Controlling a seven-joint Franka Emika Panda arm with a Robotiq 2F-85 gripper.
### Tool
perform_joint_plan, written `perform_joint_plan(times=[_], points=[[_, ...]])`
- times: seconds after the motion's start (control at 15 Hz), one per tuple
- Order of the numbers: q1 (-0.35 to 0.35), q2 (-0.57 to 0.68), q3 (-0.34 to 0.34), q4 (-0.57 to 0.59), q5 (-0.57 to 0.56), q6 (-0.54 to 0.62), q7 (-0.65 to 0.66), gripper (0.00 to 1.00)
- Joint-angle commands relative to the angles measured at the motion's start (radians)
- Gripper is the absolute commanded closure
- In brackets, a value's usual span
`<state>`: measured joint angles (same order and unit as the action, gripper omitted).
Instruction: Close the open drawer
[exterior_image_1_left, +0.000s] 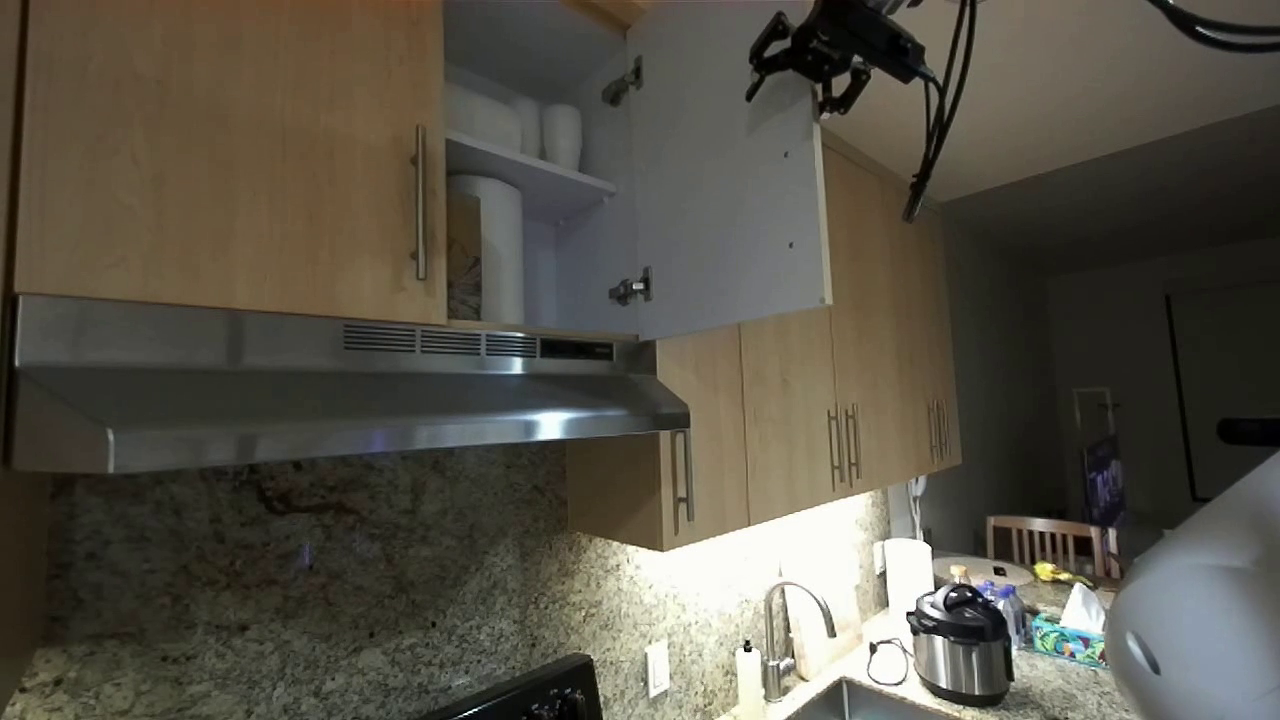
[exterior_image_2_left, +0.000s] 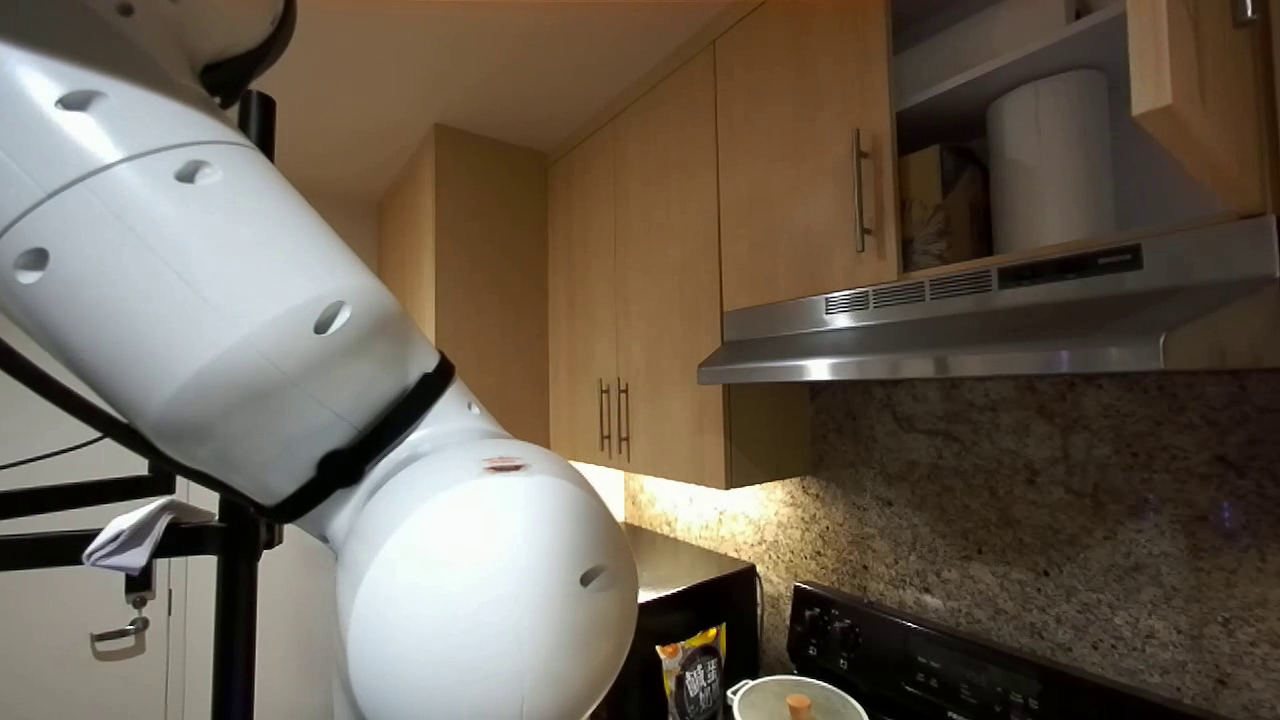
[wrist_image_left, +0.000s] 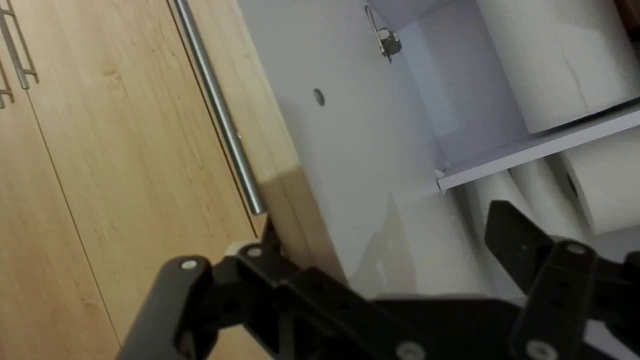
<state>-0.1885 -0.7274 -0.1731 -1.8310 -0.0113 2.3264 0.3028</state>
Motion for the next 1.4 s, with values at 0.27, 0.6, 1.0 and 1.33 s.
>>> perform_joint_plan(times=[0.27,0.6,1.0,1.33], points=[[0.068,-0.019,-0.001,-0.004,0.085,0.016,-0.078,0.00],[0.100,-0.011,0.003,-0.005,0.105,0.009,-0.095,0.00],[0.123,0.000,0.027,0.006,0.100,-0.008,-0.114,0.00],[0.159,0.015,0.056,0.019,0.103,-0.022,-0.137,0.00]])
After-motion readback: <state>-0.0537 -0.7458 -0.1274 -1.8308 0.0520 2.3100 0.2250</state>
